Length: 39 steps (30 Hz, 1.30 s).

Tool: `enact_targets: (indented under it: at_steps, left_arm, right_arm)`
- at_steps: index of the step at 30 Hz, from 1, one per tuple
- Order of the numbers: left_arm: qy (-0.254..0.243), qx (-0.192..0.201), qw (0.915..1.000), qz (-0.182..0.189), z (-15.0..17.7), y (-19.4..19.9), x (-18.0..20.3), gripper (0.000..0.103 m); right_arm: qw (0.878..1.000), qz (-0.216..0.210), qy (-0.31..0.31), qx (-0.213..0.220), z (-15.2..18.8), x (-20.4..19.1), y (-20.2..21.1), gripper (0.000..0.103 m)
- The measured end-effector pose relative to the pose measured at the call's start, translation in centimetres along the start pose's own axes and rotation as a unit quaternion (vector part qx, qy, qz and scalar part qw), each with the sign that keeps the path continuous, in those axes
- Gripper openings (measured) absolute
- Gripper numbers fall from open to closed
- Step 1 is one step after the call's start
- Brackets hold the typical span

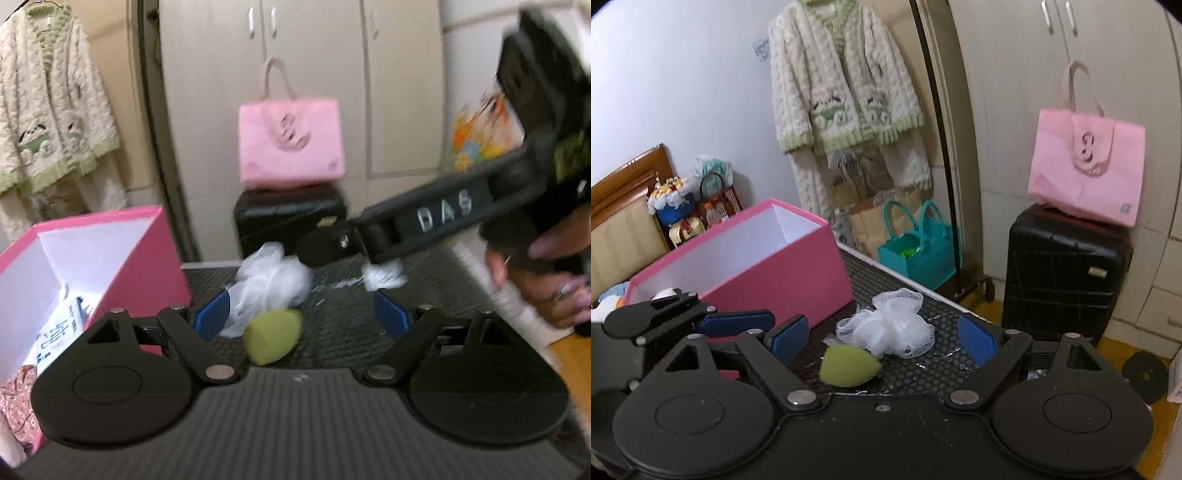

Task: Organize soft objects
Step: 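Grasp the green sponge with the left tool while the right tool grasps the white bath puff, then carry the sponge and bath puff into the pink shoebox and open both tools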

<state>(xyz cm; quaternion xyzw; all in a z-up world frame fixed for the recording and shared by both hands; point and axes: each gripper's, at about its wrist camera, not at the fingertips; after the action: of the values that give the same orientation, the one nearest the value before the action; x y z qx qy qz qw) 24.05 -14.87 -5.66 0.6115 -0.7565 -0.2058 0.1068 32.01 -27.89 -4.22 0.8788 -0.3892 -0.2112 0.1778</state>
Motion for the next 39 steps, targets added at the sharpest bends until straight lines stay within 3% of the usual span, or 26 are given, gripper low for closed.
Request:
enact_targets:
  at_steps: [4, 7, 10, 16, 17, 19, 22, 25, 31, 39]
  left_arm:
    - [0.012, -0.03, 0.9992, -0.025, 0.8, -2.6, -0.4, 0.084]
    - [0.022, -0.03, 0.9985, -0.04, 1.4, -3.7, -0.7, 0.081]
    - [0.034, -0.034, 0.9984, -0.031, 1.8, -4.5, -1.0, 0.079]
    - [0.038, -0.06, 0.997, -0.029, 2.5, -5.5, -1.0, 0.053]
    - [0.038, -0.066, 0.9966, -0.03, 2.6, -5.6, -1.0, 0.051]
    - [0.041, -0.07, 0.9963, -0.027, 2.6, -5.2, -1.1, 0.048]
    - [0.048, -0.06, 0.9969, -0.016, 2.2, -4.4, -1.4, 0.043]
    - [0.047, -0.058, 0.9972, -0.007, 2.2, -3.8, -1.2, 0.043]
    - [0.059, -0.051, 0.9968, 0.014, 2.8, -2.2, -1.2, 0.042]
    - [0.067, -0.051, 0.9955, 0.045, 2.7, 1.6, -1.7, 0.042]
  right_arm:
    - [0.999, -0.013, -0.017, -0.04, 0.1, 1.5, -3.4, 0.091]
    - [0.998, -0.024, -0.028, -0.06, 0.5, 2.3, -5.5, 0.091]
    - [0.997, -0.032, -0.04, -0.066, 0.7, 2.7, -6.9, 0.091]
    - [0.997, -0.053, -0.031, -0.055, 1.3, 2.4, -8.6, 0.09]
    - [0.997, -0.05, -0.029, -0.056, 1.4, 2.3, -8.9, 0.088]
    - [0.997, -0.041, -0.026, -0.059, 1.6, 2.1, -9.1, 0.066]
    - [0.998, -0.037, -0.021, -0.049, 1.5, 1.9, -8.2, 0.054]
    - [0.999, -0.027, -0.025, -0.032, 1.3, 1.6, -6.7, 0.05]
    - [1.0, 0.002, -0.03, -0.006, 1.7, 0.7, -3.7, 0.048]
    - [0.997, 0.028, -0.068, -0.009, 2.6, -0.2, -0.1, 0.048]
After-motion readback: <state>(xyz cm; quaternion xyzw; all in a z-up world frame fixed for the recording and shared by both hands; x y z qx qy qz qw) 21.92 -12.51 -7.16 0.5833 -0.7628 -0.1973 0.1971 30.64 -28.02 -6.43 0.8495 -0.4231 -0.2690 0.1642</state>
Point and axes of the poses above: each gripper's, at about its wrist camera, not at the fingertips, and y roughly against the way its jaws point, x to its right, z to its underside, and after that the axes turned 5 degrees about x, right-handed
